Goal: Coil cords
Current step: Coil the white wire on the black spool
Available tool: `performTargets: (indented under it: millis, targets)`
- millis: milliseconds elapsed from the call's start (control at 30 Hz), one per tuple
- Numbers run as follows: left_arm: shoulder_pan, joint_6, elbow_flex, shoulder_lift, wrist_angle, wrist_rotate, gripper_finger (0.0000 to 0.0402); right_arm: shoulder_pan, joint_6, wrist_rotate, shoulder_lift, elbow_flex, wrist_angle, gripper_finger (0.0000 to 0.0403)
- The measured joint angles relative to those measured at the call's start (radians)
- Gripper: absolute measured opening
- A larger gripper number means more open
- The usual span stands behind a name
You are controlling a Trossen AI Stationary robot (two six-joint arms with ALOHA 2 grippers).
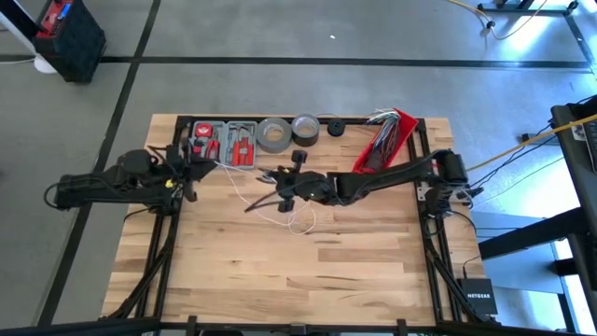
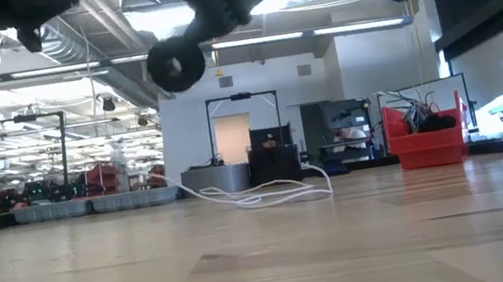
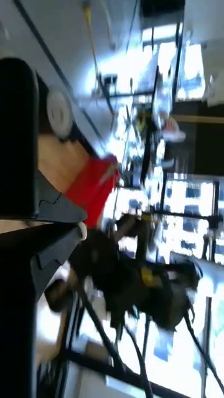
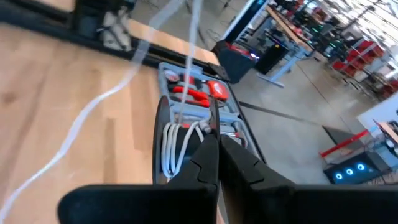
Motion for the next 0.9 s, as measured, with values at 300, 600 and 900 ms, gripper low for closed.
performTargets:
  millis: [300, 600, 900]
  targets:
    - [-0.001, -0.020, -0.001, 0.139, 0.081, 0.059, 0.0000, -0.061, 0.101, 0.007, 0.073, -0.001, 0.101, 0.0005]
    - [-0.033, 0.004, -0.001, 0.353, 0.284, 0.061, 0.0000, -0.067, 0.125, 0.007, 0.094, -0.001, 0.130, 0.0005]
    - [-0.067, 0.018, -0.001, 0.575, 0.490, 0.061, 0.0000, -0.073, 0.154, 0.005, 0.095, -0.001, 0.139, 0.0005]
